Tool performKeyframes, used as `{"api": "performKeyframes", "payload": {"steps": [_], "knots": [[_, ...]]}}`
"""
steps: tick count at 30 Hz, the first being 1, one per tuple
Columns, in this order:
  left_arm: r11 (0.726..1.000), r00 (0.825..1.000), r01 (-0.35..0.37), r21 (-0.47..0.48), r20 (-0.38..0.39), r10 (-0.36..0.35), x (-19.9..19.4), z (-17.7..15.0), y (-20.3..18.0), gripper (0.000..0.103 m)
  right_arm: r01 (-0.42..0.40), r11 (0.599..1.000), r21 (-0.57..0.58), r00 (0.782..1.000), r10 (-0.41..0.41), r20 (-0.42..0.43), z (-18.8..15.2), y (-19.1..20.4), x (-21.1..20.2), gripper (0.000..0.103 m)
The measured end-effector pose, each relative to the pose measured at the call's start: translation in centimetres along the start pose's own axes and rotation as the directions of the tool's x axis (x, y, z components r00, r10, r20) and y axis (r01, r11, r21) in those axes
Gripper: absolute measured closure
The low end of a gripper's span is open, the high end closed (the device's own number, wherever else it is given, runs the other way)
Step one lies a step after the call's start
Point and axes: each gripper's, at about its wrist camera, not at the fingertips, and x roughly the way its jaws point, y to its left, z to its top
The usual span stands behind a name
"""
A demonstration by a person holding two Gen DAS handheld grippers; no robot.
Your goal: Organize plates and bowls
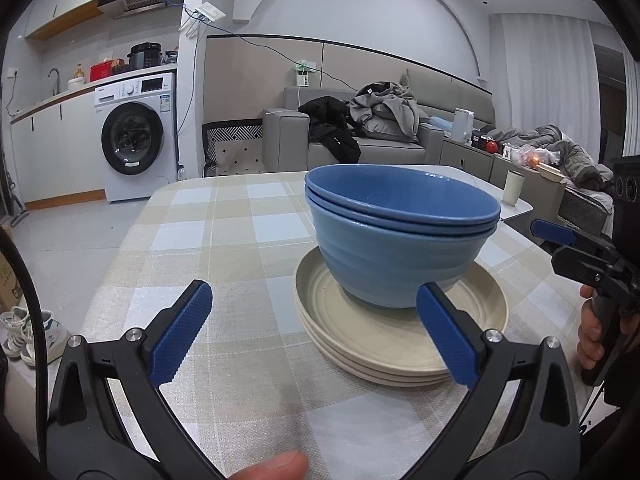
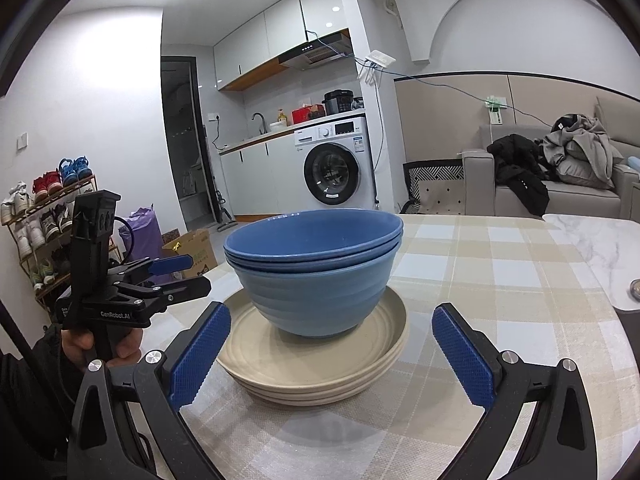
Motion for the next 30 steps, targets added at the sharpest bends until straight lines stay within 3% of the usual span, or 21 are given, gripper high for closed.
{"api": "performKeyframes", "payload": {"steps": [30], "knots": [[1.000,1.000,0.010,-0.026,0.018,-0.009,1.0,-0.3,0.9,0.001,0.028,0.998,-0.059,0.999,-0.027,0.017,-0.4,1.1,-0.1,0.000]]}}
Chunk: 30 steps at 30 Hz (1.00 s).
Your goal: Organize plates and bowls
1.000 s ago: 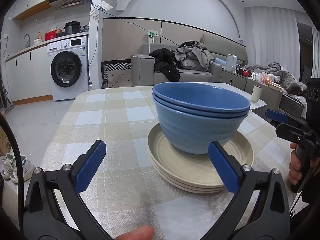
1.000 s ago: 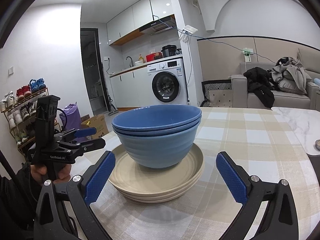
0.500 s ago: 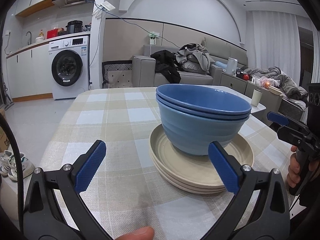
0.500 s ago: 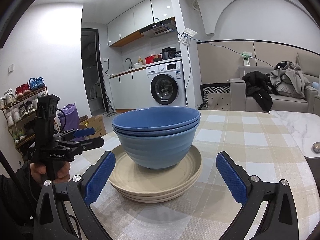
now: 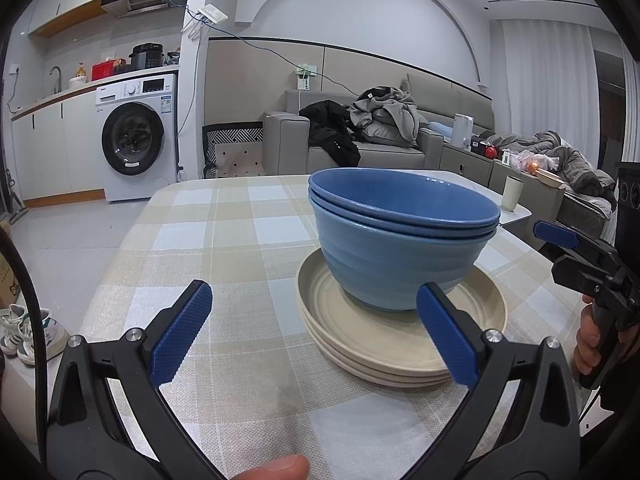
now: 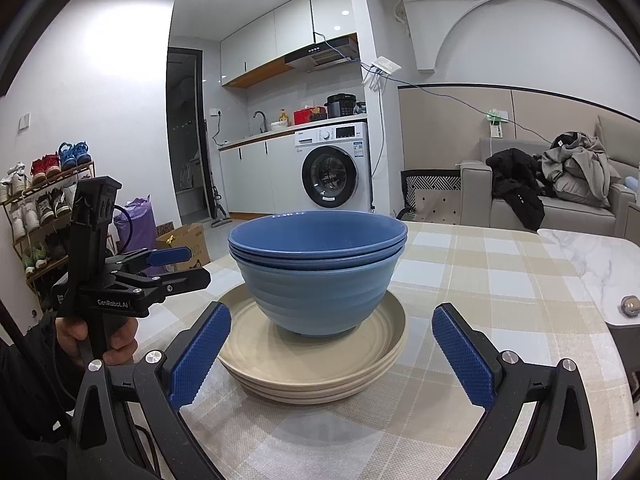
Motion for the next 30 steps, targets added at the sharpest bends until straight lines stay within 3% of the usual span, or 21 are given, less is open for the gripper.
{"api": "performKeyframes", "payload": {"steps": [30], "knots": [[1.000,1.000,-0.001,0.002,0.001,0.001,0.01,-0.06,-0.02,0.001,0.000,1.000,0.010,1.000,0.000,-0.001,0.01,-0.14,0.00,0.000]]}}
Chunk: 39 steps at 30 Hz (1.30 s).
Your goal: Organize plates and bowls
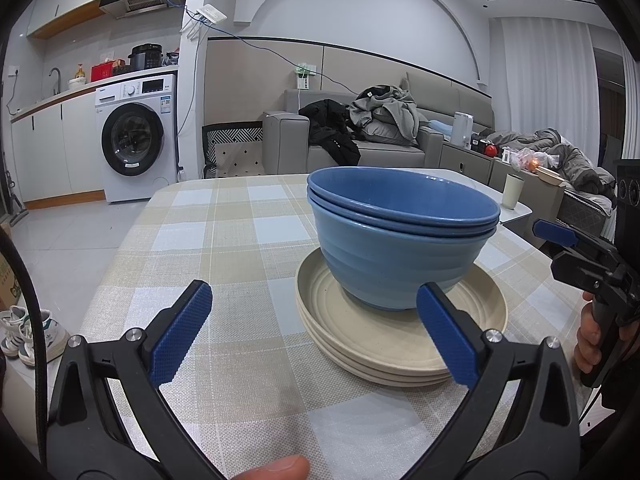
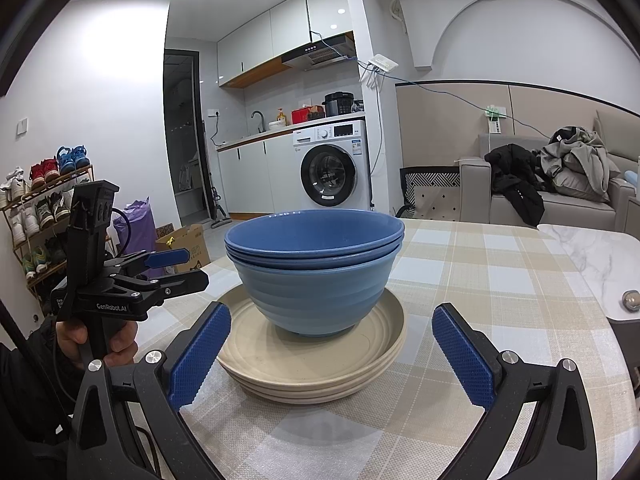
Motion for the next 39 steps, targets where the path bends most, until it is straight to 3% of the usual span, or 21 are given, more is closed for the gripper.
{"api": "performKeyframes", "payload": {"steps": [39], "knots": [[1.000,1.000,-0.006,-0.008,0.010,0.006,0.38,-0.08,0.59,0.001,-0.009,1.000,0.019,1.000,0.009,-0.004,-0.32,-0.42,0.27,0.000]]}}
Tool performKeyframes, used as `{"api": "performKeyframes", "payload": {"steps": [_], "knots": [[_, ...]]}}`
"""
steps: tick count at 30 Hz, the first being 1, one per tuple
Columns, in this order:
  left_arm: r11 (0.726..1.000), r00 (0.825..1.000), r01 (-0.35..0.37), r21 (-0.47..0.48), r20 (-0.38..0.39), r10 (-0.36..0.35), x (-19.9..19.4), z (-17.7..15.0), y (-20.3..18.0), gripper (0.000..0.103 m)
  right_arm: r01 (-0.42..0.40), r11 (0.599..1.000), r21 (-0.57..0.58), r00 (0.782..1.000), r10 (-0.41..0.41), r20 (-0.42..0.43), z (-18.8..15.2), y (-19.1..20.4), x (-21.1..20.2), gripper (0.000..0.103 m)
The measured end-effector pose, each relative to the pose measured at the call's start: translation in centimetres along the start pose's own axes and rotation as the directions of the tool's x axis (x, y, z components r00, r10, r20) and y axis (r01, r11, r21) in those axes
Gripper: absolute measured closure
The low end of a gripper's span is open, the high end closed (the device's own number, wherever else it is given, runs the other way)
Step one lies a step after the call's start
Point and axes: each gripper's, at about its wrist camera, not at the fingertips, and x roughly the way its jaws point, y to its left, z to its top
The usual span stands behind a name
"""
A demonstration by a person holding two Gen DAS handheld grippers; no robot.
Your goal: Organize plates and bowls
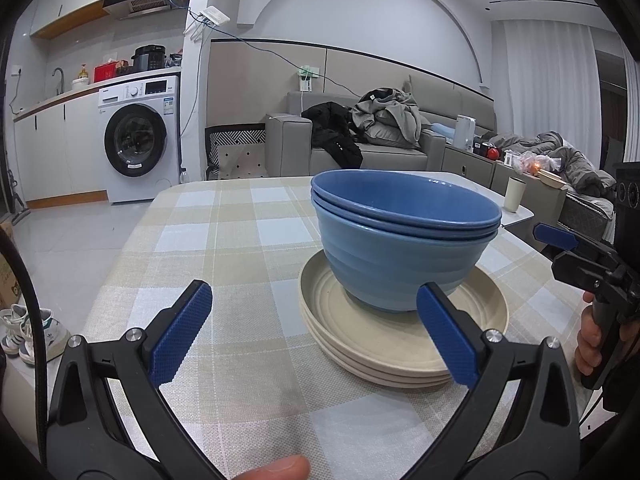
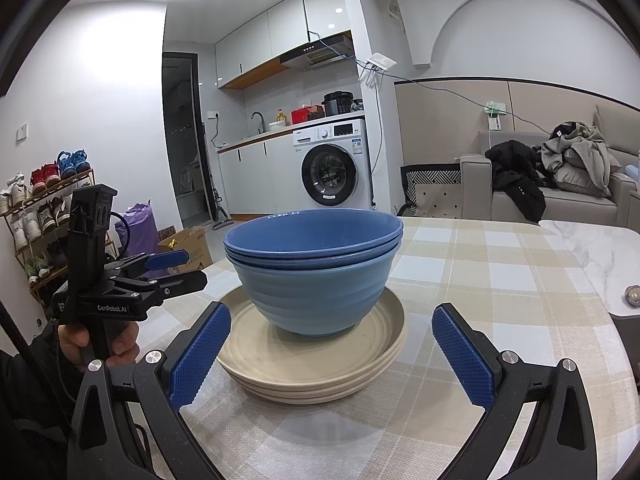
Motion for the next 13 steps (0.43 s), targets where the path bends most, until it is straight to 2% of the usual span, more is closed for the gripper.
{"api": "performKeyframes", "payload": {"steps": [13], "knots": [[1.000,1.000,0.001,0.001,-0.003,-0.001,-0.02,-0.06,-0.09,0.001,-0.003,1.000,0.013,1.000,0.003,-0.004,-0.02,-0.27,0.07,0.000]]}}
